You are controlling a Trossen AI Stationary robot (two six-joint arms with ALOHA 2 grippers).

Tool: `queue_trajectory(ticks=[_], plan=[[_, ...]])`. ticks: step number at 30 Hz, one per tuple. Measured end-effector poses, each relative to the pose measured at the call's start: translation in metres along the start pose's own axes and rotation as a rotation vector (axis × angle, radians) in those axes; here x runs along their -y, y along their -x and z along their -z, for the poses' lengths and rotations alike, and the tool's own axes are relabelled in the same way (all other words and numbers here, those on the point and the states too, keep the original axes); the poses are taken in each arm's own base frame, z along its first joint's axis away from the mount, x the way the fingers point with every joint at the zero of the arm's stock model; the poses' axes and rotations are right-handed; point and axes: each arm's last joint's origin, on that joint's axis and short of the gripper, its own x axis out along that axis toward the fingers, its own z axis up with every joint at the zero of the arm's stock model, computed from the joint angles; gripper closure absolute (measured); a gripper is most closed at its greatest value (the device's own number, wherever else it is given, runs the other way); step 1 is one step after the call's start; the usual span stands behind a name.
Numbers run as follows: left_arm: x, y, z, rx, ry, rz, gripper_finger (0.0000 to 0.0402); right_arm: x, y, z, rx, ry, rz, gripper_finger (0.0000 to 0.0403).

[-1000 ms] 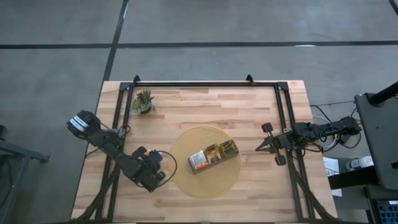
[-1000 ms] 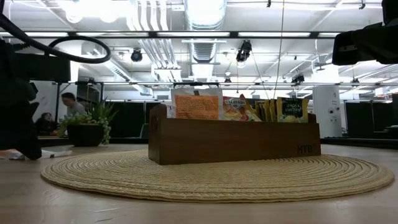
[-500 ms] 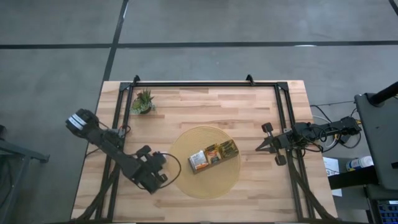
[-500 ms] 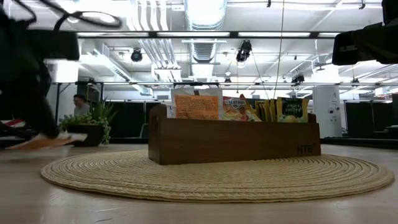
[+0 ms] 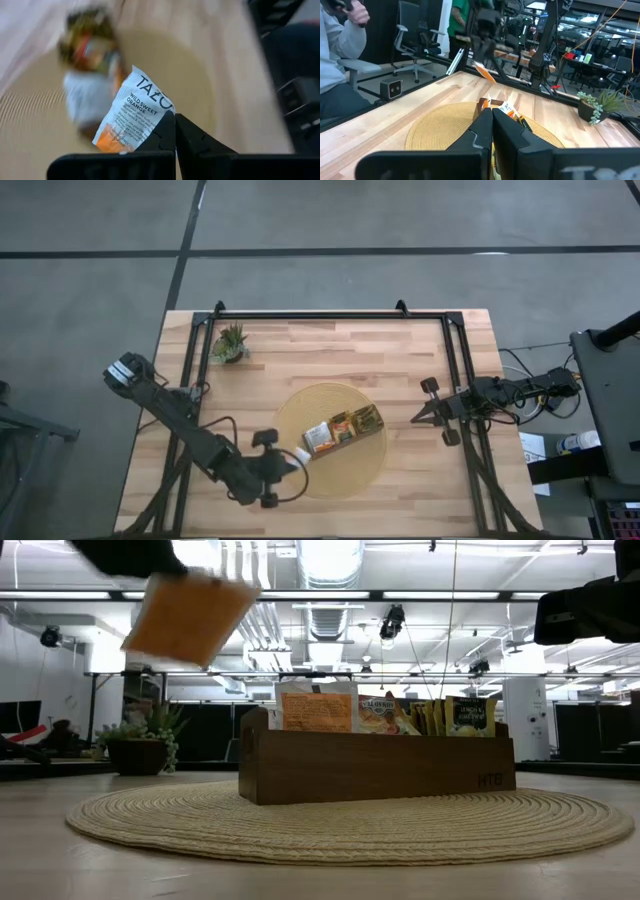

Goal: Pick & Place Tea
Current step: Put the white tea bag into the left of the wooden organizer

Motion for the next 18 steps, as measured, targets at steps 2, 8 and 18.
queue_trajectory(ticks=[2,8,18], plan=[[0.004,0.0,-0.008,0.065,-0.042,0.038,0.0401,0.0,0.0,0.0,0.0,0.0,0.0,0.0394],[0.009,0.0,-0.024,0.212,-0.093,0.12,0.0401,0.0,0.0,0.0,0.0,0.0,0.0,0.0394],[-0.009,-0.033,-0.024,0.323,-0.113,0.456,0.0401,0.0,0.0,0.0,0.0,0.0,0.0,0.0394]])
